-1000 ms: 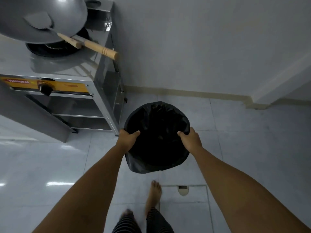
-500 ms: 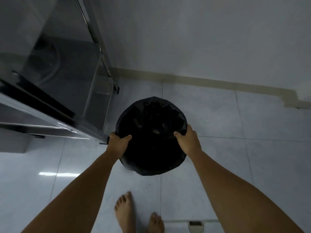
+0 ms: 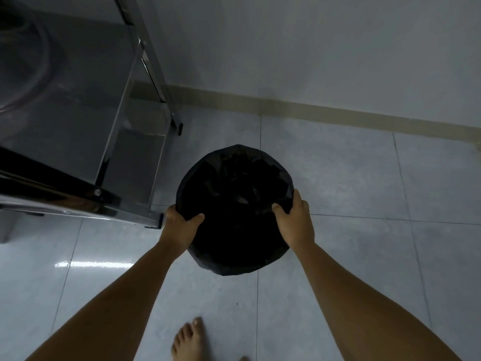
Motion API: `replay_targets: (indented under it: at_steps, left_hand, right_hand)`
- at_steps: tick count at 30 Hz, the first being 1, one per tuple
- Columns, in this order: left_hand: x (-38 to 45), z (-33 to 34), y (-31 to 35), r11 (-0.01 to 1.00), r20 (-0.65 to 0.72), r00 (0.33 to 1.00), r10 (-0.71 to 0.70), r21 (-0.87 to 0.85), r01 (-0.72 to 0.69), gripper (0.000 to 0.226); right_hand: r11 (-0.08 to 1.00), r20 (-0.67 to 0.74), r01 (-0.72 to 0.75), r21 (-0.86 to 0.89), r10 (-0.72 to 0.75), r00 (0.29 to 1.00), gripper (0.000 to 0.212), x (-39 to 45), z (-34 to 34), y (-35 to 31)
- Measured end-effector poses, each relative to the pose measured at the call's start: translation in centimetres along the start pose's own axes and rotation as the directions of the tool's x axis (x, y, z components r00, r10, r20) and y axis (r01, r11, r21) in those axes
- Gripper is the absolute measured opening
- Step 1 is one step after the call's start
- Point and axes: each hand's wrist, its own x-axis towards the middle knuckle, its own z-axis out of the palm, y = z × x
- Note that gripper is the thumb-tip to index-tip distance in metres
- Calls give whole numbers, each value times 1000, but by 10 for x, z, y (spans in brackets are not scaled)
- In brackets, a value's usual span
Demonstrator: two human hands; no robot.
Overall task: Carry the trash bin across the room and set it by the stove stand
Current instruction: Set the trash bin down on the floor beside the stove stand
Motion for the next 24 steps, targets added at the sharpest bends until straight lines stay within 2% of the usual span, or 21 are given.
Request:
replay_targets:
  at_steps: [1,3,5,7,10,15,24]
  left_hand:
    - [-2,1,0,998,-25,999,42,53,-41,77]
    - [-6,2,-4,924,-84,977,198,348,-157,77]
    - [-6,6,-13,727,-63,923,378,637,-255,74]
    - [-3,9,-20,603,-9,885,465,736,-309,78]
    - [8,15,-36,560,-17,853,522,761,-327,82]
    - [19,20,-35,621,-76,815,574,689,-374,69]
    - [66,24,8,602,-38,809,587,689,-404,75]
  right_hand:
    - [1000,-39,13,-7,-13,999,77,-5,3,1]
    - [998,-137,43,-52,-49,989,75,-18,10,7]
    - [995,-190,56,-81,-70,979,73,-28,21,16]
    - [993,-210,68,-92,-86,974,73,-32,32,24]
    - [993,-263,81,-89,-102,959,74,-26,45,32]
    - [986,-290,98,-133,-133,948,75,-14,49,31]
    - [982,-311,75,-173,-126,942,76,38,40,2]
